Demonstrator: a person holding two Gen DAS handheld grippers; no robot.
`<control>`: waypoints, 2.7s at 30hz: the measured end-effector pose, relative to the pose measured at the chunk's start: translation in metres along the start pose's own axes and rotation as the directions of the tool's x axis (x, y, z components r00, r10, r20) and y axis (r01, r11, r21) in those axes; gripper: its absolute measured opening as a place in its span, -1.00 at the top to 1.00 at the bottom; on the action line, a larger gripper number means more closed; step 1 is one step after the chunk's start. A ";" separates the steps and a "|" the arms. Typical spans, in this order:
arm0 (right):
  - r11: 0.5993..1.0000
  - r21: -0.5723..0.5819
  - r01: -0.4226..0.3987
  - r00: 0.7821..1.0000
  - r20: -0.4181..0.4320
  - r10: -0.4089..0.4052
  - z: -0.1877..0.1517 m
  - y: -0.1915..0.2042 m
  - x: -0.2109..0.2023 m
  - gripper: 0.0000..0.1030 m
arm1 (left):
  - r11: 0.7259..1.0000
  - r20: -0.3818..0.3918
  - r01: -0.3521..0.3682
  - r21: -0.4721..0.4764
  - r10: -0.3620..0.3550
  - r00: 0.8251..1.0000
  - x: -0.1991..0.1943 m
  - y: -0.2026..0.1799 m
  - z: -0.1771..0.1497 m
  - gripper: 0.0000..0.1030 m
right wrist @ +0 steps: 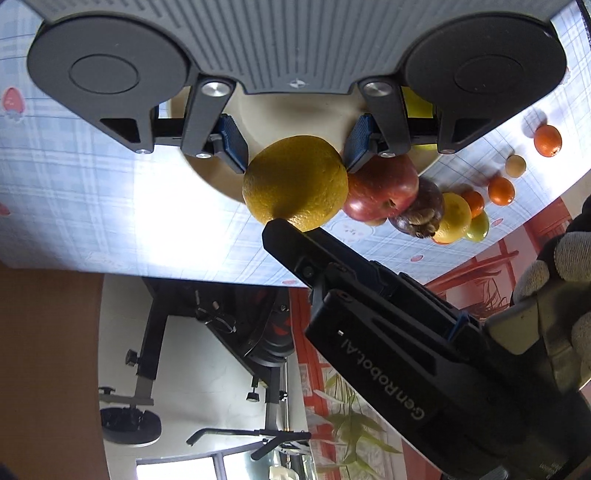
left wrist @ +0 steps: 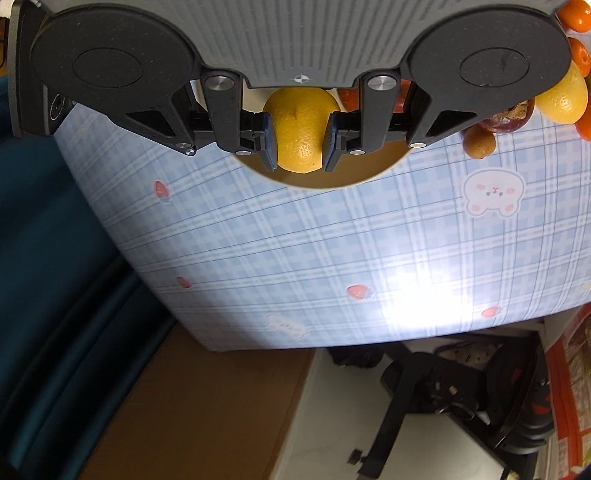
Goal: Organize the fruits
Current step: 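Carry the lemon onto the plate and open the left gripper, then move the left gripper toward the dark mangosteen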
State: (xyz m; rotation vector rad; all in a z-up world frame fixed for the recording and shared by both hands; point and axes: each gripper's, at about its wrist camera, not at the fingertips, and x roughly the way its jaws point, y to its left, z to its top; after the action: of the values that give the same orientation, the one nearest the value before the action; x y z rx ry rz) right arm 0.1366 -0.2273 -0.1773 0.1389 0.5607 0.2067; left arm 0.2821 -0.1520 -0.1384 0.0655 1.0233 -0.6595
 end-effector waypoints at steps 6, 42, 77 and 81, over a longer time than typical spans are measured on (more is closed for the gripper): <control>0.999 0.034 -0.027 0.999 0.034 0.026 0.003 -0.013 0.009 -0.10 | 0.998 -0.012 -0.069 0.004 0.069 0.998 0.011 0.007 0.008 0.47; 0.994 0.100 -0.042 0.988 0.150 0.026 -0.005 -0.022 -0.011 -0.17 | 0.951 0.186 -0.310 -0.007 0.306 0.934 -0.035 0.008 -0.006 0.43; 0.987 -0.113 -0.113 0.993 -0.059 0.107 0.053 0.062 0.010 -0.24 | 0.955 0.280 -0.267 -0.126 0.292 0.914 -0.135 0.114 -0.076 0.40; 0.972 -0.173 -0.160 0.982 -0.132 0.139 0.066 0.091 0.035 -0.26 | 0.967 0.269 -0.225 -0.116 0.249 0.931 -0.119 0.121 -0.063 0.39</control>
State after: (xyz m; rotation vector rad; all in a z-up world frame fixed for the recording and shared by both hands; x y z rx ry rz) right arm 0.1864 -0.1356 -0.1231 -0.0102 0.6477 0.4144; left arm 0.2572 0.0240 -0.1057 0.0211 0.7513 -0.3906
